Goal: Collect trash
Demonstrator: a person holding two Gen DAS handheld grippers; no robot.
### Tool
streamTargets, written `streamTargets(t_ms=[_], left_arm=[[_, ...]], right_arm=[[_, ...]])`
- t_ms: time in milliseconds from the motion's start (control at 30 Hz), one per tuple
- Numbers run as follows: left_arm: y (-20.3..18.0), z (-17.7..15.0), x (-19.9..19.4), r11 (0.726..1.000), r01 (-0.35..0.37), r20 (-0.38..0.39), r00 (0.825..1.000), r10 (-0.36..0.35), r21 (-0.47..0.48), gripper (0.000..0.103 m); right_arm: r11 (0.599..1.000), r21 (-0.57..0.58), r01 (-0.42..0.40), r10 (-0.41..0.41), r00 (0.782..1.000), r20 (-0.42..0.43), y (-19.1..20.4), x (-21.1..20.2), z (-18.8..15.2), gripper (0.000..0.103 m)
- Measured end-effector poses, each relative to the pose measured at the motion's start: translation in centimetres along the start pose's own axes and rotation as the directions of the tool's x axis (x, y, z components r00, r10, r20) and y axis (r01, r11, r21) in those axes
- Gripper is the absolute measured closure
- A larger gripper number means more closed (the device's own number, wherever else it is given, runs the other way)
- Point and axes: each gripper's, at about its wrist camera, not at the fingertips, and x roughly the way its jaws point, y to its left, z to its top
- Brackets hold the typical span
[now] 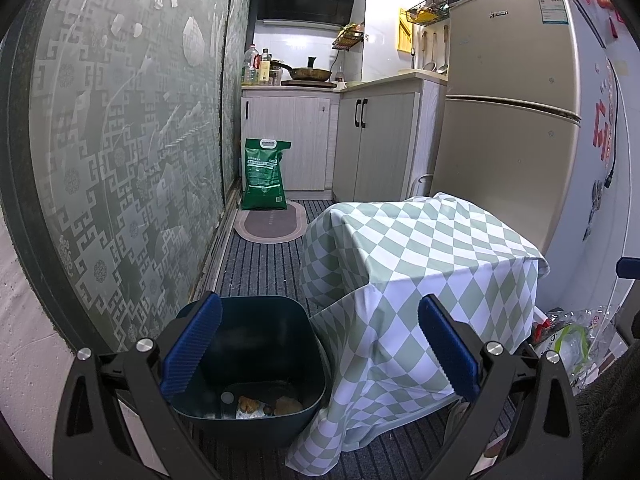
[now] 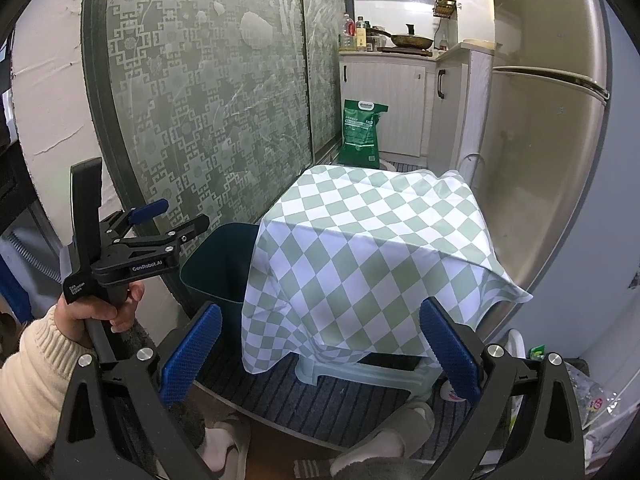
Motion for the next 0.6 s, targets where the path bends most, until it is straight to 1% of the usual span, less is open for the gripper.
streamTargets(t_ms=[600], left_arm=[[0.68, 0.21, 0.03, 1.0, 0.001, -0.009, 1.0, -0.001, -0.007, 0.003]], right_arm=[[1.0, -0.002, 0.0, 0.0, 1.0, -0.005, 0.14, 0.15, -0.08, 0.003]])
